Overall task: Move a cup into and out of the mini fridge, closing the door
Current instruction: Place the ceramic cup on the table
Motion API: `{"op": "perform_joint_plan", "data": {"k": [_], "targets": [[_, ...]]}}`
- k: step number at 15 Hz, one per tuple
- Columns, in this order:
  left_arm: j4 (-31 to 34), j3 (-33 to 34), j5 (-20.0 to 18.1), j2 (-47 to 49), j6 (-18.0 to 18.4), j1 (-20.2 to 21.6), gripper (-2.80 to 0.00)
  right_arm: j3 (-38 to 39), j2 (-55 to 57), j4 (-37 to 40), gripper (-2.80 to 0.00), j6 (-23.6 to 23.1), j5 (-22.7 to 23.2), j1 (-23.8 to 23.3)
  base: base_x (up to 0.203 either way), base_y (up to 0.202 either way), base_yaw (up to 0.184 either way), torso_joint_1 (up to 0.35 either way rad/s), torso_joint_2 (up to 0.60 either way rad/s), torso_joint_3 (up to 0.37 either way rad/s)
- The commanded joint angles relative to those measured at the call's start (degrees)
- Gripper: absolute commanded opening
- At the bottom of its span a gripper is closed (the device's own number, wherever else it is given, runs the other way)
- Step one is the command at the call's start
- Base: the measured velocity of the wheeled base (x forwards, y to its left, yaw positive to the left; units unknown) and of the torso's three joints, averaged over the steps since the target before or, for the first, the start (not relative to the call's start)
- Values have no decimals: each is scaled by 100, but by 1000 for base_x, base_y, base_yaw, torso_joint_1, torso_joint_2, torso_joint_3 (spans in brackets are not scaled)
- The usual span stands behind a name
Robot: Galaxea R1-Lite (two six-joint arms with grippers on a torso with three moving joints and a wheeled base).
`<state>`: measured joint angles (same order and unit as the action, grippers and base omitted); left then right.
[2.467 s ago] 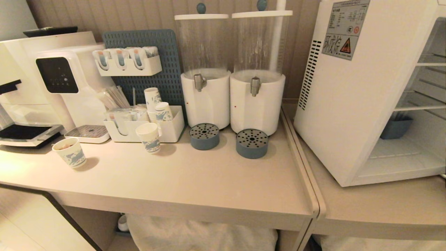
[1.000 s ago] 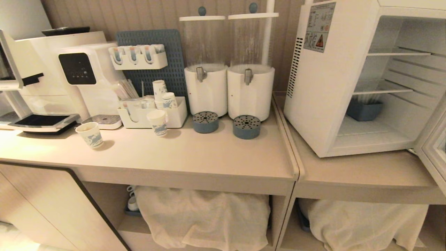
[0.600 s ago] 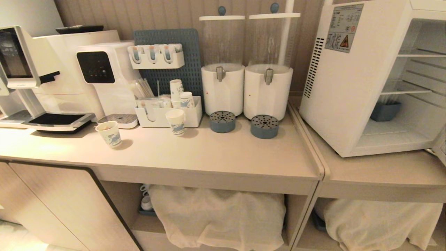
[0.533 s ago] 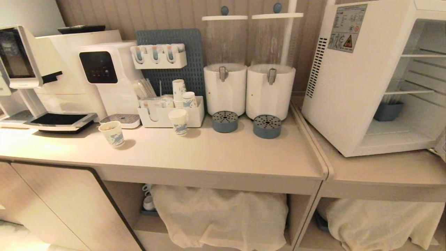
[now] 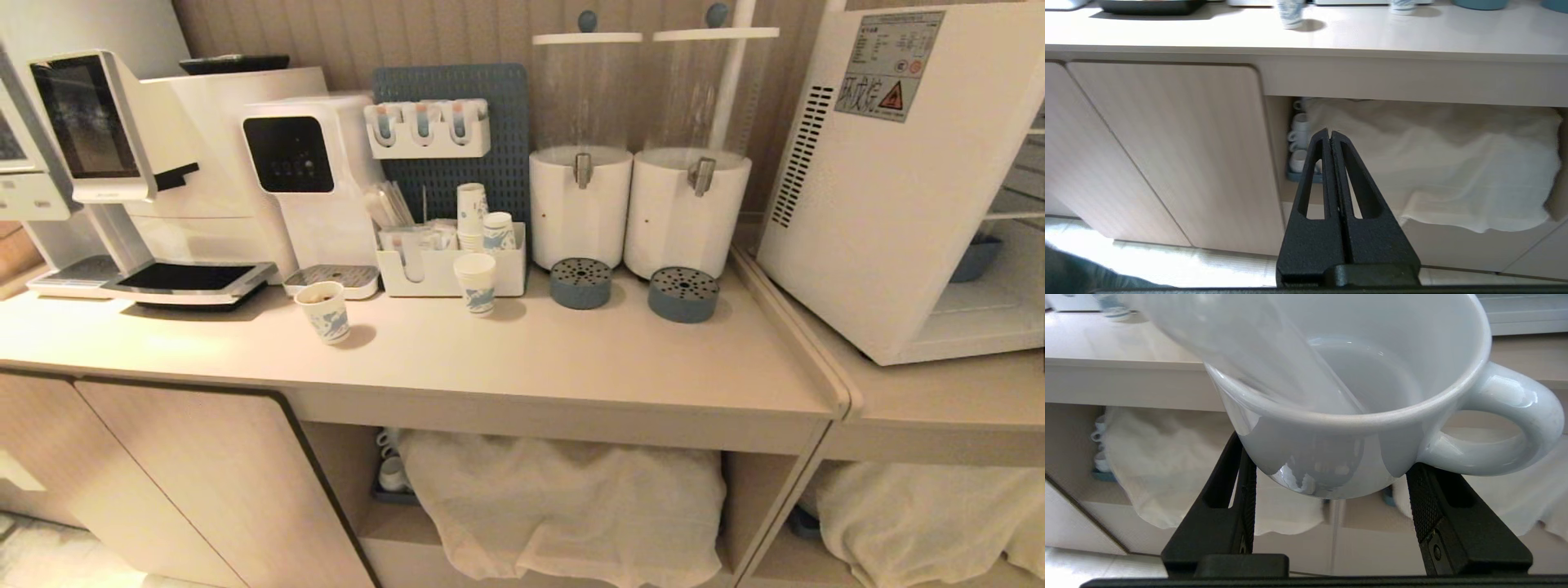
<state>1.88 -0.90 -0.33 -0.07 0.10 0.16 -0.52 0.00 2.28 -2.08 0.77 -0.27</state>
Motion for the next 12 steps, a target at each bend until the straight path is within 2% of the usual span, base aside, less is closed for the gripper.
{"op": "perform_joint_plan", "data": {"k": [1,8,12], "targets": [[1,-5,-2,7,-1,2,-280,0,9,1,-280,-2,2,0,0,195,-1,2,1,-2],[3,2,0,7,-1,2,-280,0,9,1,-280,-2,2,0,0,186,1,1,3,2],[4,2,-1,7,1,2,-280,0,9,1,-280,-2,2,0,0,26,0,1,0,1]]}}
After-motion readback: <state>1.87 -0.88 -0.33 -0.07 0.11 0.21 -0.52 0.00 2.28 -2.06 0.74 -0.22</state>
